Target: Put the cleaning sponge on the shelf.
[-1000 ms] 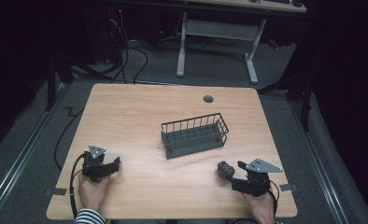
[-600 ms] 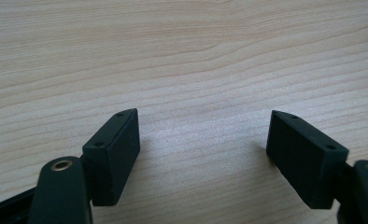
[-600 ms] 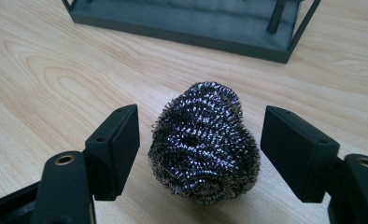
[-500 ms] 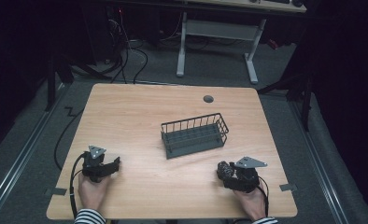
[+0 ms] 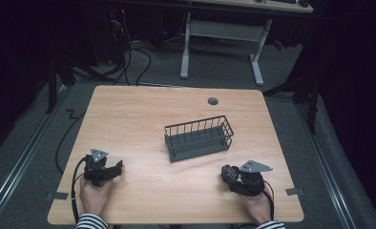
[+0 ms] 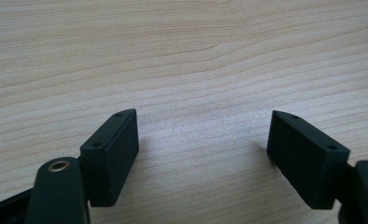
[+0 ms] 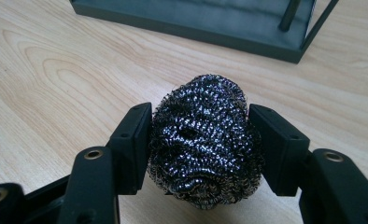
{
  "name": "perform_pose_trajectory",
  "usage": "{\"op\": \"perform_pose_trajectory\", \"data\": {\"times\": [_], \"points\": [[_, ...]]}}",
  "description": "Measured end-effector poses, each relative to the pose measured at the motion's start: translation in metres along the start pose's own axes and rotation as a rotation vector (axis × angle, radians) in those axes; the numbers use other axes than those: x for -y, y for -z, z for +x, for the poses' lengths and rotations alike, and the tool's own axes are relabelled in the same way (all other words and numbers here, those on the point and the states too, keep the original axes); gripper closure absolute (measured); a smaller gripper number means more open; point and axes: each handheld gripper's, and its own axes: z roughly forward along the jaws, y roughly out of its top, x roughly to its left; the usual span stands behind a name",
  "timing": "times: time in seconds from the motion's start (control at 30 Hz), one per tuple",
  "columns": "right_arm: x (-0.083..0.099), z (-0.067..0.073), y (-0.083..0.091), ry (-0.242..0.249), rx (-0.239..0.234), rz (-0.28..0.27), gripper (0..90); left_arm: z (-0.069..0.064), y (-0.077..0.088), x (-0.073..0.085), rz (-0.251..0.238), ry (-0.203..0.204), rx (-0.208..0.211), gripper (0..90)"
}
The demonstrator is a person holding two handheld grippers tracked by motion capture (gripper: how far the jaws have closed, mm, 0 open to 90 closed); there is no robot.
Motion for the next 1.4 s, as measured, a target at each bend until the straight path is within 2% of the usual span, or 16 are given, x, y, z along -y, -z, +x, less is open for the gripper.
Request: {"op": "perform_pose_trajectory", "data": {"times": [0.17,0.3,0.43,0.57,0.67,0.83,0.97,1.2,1.4], "points": [[-0.01,0.002,0.005,0.02,-0.011,-0.009,43.2,0.0,0.0,0.0,0.0,0.0,0.001,25.3],[-0.027,0.004,0.012,0.045,-0.032,-0.037,43.5,0.0,0.0,0.0,0.0,-0.001,0.001,25.2],[-0.037,0.004,0.016,0.035,-0.061,-0.056,43.6,0.0,0.0,0.0,0.0,0.0,0.001,25.2],[-0.048,0.003,0.02,0.042,-0.068,-0.066,43.7,0.0,0.0,0.0,0.0,0.0,0.002,25.1],[-0.057,0.0,0.021,0.037,-0.095,-0.082,43.7,0.0,0.0,0.0,-0.001,0.0,0.003,25.0],[-0.067,-0.004,0.023,0.031,-0.107,-0.097,43.7,0.0,0.0,0.0,-0.001,-0.001,0.004,25.0],[-0.082,-0.009,0.029,0.02,-0.122,-0.12,44.0,0.0,0.0,0.0,-0.001,-0.001,0.004,25.0],[-0.101,-0.015,0.03,0.029,-0.116,-0.138,44.3,0.0,0.0,0.0,0.0,-0.001,0.005,25.0],[-0.116,-0.024,0.032,-0.001,-0.113,-0.174,44.6,-0.001,0.0,0.0,0.001,-0.009,0.006,24.7]]}}
